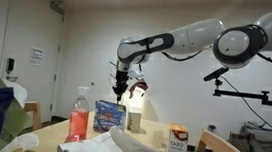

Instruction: Move the blue box forward then move the beige box forward then move the white box forward then move the white bag to the right and put it upright

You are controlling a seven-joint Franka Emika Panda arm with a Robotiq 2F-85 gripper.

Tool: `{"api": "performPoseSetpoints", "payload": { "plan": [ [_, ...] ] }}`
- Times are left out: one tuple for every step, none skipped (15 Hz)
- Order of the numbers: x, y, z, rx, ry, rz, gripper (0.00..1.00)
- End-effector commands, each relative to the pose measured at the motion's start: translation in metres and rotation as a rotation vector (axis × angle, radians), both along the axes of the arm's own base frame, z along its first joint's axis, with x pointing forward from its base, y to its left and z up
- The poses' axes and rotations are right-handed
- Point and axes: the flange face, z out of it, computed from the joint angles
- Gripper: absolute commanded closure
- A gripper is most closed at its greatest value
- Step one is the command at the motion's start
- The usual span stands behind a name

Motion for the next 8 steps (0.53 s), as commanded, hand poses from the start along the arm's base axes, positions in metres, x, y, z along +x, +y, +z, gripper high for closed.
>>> {"api": "performPoseSetpoints", "payload": {
  "plan": [
    [0.0,0.001,0.01,-0.05,-0.008,0.024,1.0],
    [0.0,0.001,0.005,-0.043,-0.01,0.029,1.0],
    [0.0,0.002,0.002,-0.034,-0.01,0.033,1.0],
    [0.0,0.003,-0.002,-0.031,-0.008,0.039,1.0],
    [0.0,0.006,-0.008,-0.009,-0.006,0.051,1.0],
    [-0.001,0.008,-0.013,-0.002,-0.005,0.058,1.0],
    [-0.001,0.012,-0.019,0.007,-0.002,0.075,1.0],
    [-0.002,0.015,-0.023,0.012,-0.001,0.087,1.0]
  ]
}}
